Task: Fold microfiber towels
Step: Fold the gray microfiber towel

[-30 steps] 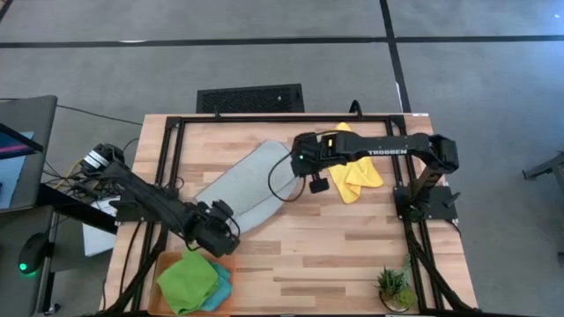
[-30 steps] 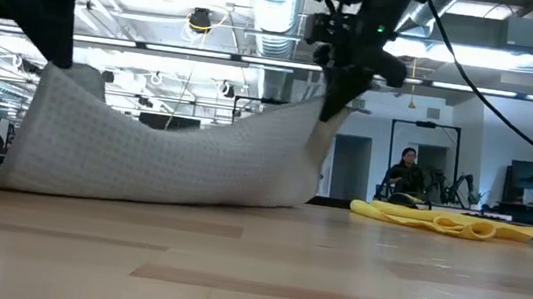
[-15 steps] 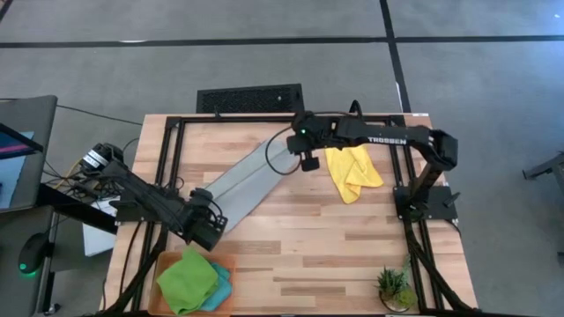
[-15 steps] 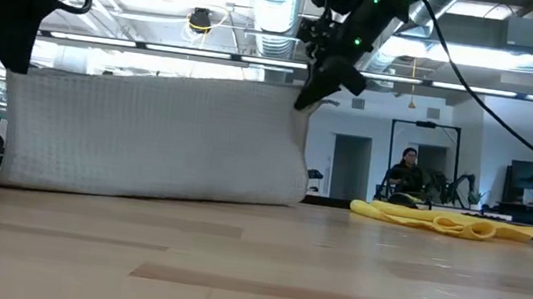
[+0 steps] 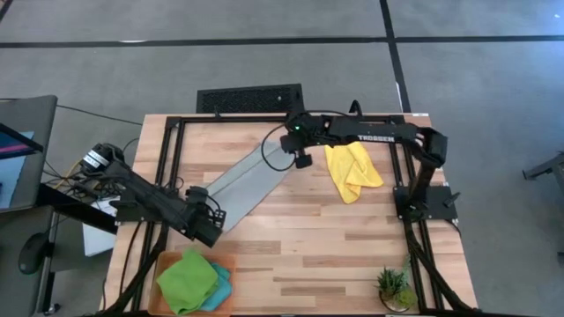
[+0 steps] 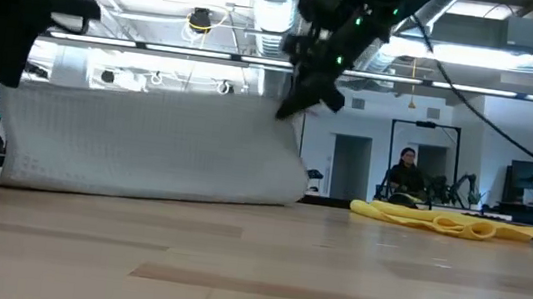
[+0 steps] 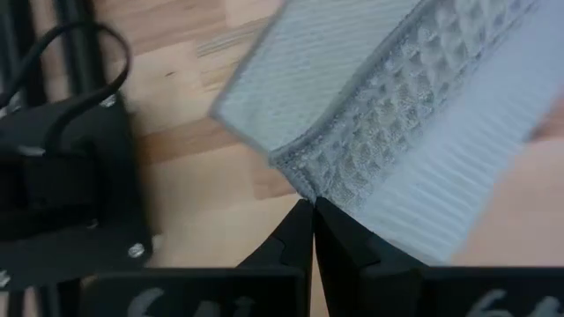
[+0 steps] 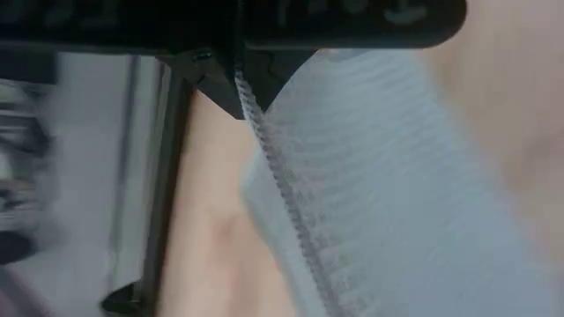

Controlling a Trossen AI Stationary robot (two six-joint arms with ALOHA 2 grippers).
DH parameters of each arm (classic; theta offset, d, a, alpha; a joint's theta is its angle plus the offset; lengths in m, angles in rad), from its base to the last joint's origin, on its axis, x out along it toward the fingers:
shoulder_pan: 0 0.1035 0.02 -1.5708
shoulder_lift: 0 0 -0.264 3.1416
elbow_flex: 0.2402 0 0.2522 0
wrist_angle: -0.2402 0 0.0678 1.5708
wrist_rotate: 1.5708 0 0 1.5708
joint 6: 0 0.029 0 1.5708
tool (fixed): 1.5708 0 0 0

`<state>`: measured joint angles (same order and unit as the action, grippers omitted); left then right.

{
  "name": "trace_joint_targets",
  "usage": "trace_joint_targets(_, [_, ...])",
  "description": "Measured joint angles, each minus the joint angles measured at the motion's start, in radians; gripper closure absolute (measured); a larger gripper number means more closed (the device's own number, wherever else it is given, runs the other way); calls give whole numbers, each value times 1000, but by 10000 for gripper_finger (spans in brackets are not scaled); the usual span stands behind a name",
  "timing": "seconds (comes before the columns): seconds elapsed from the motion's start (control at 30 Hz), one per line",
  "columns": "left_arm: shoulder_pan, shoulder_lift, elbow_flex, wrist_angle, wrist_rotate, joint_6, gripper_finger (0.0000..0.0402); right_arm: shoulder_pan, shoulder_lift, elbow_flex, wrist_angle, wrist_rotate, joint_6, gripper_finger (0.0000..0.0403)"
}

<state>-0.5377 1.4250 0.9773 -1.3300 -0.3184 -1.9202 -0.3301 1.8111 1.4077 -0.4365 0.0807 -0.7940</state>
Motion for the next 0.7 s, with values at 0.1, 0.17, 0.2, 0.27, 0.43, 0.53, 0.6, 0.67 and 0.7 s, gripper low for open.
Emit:
trace_joint_targets(0.1, [26, 0, -26, 1, 23, -1, 401, -9, 58, 8, 18, 40, -37, 396])
trace_joint_targets(0.17, [41, -1, -40, -7, 23, 0, 401, -13, 80, 20, -2, 53, -48, 396])
trace_joint_targets(0.2, [53, -2, -48, -1, 25, 1, 401, -13, 96, 42, 8, 58, -49, 395])
trace_joint_targets(0.27, [69, 1, -65, -7, 32, 7, 401, -18, 120, 66, 18, 72, -51, 392])
trace_joint_targets(0.43, [108, 0, -102, 0, 44, 7, 401, -20, 162, 111, 20, 128, -53, 374])
trace_joint_targets(0.53, [126, 0, -112, 2, 45, 27, 401, -20, 171, 117, 37, 131, -63, 361])
trace_joint_targets(0.6, [136, 0, -115, 2, 44, 51, 401, -20, 173, 114, 20, 138, -78, 354])
trace_joint_targets(0.67, [145, 0, -121, 5, 44, 80, 401, -20, 175, 115, 31, 143, -85, 345])
trace_joint_targets(0.7, [150, 0, -125, 5, 44, 93, 401, -20, 174, 116, 31, 143, -93, 341])
